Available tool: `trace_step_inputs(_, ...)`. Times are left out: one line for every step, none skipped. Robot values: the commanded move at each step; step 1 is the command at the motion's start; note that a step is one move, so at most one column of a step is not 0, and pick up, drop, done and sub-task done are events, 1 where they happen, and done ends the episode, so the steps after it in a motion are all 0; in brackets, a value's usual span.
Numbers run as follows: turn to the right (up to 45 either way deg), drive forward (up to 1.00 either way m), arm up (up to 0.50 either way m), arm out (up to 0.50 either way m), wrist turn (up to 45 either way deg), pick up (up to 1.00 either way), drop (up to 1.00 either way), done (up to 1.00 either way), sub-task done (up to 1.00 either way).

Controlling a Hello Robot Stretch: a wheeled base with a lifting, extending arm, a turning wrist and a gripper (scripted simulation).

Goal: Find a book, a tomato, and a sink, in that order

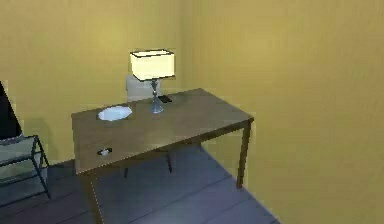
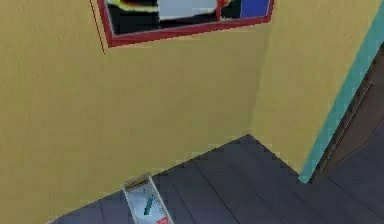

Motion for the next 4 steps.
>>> trace_step_inputs(45.0,0.0,0.0,0.0,0.0,0.0,0.0,0.0,0.0)
trace_step_inputs(45.0,0.0,0.0,0.0,0.0,0.0,0.0,0.0,0.0)
trace_step_inputs(45.0,0.0,0.0,0.0,0.0,0.0,0.0,0.0,0.0)
trace_step_inputs(27.0,0.0,0.0,0.0,0.0,0.0,0.0,0.0,0.0)
